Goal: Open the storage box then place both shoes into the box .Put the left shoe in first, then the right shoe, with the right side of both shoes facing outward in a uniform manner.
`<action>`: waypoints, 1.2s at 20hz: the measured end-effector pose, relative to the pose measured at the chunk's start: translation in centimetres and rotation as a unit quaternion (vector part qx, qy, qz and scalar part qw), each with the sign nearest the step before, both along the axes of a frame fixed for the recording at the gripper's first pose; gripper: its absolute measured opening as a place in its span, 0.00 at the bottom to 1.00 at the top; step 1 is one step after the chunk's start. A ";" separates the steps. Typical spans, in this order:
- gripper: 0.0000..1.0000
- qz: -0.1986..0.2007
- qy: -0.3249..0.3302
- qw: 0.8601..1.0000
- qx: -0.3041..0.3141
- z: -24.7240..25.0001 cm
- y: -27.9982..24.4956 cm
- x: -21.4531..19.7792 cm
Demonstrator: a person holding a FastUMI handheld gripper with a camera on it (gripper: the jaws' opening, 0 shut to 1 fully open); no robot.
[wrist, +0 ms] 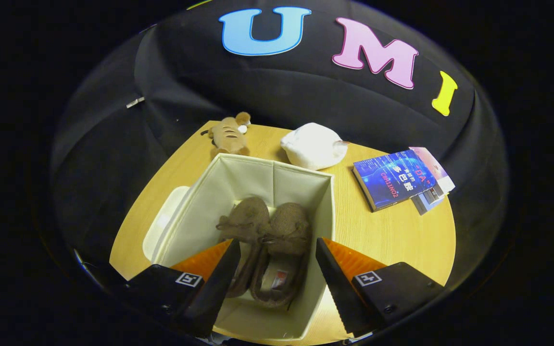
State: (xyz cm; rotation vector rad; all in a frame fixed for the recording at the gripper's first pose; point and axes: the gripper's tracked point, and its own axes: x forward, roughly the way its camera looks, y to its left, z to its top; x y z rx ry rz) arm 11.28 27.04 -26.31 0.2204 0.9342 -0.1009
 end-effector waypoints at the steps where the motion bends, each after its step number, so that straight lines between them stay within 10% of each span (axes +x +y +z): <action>1: 0.98 -0.001 -0.008 1.000 0.002 0.4 -0.1 0.1; 24: 0.98 -0.039 -0.237 0.968 -0.079 16.7 -23.3 -6.9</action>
